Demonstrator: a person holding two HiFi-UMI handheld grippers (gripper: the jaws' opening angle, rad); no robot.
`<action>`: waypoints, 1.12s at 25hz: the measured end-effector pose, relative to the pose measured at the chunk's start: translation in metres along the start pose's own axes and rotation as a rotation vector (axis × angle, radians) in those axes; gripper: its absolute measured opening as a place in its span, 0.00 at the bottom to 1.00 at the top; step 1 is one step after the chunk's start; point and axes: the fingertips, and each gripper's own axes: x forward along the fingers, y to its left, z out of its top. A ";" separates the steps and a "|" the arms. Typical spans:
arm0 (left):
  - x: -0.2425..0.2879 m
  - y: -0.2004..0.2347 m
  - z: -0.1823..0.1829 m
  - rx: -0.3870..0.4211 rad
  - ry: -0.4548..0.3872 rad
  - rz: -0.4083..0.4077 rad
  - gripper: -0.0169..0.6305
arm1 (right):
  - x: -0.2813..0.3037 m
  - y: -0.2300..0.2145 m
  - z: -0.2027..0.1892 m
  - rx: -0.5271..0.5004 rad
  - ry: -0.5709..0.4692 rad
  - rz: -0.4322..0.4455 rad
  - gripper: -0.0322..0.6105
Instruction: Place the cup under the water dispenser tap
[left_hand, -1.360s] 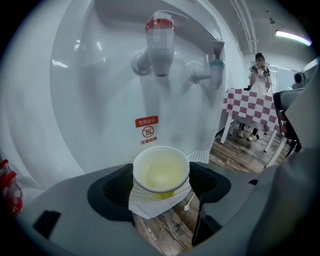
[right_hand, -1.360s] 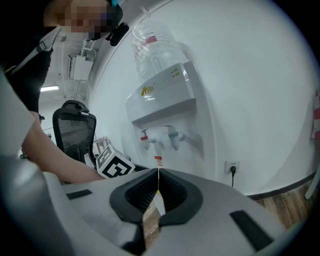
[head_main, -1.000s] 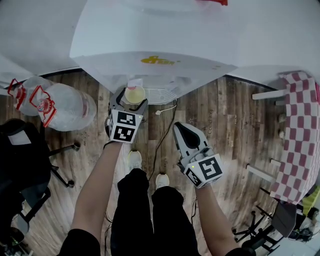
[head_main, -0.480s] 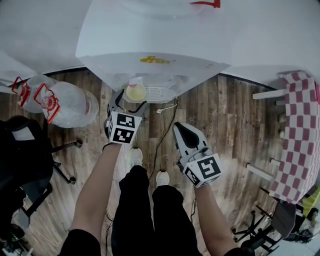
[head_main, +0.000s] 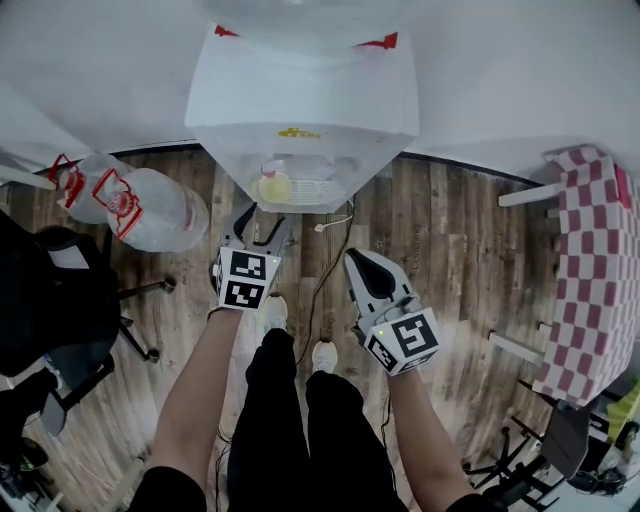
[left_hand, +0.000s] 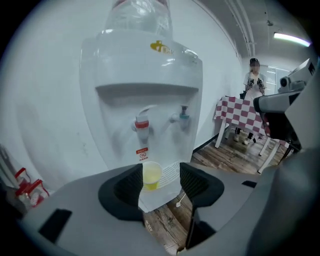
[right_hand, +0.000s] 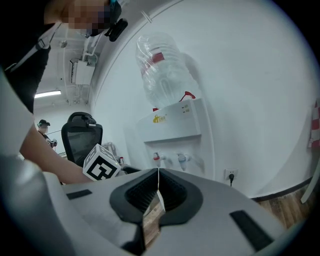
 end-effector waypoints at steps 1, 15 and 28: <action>-0.009 -0.003 0.004 -0.001 -0.004 0.003 0.38 | -0.005 0.002 0.004 0.004 0.000 -0.002 0.08; -0.148 -0.044 0.072 -0.065 -0.070 0.061 0.05 | -0.092 0.044 0.066 0.023 -0.006 0.026 0.08; -0.279 -0.124 0.085 -0.102 -0.069 -0.007 0.05 | -0.194 0.090 0.101 0.001 -0.009 0.076 0.08</action>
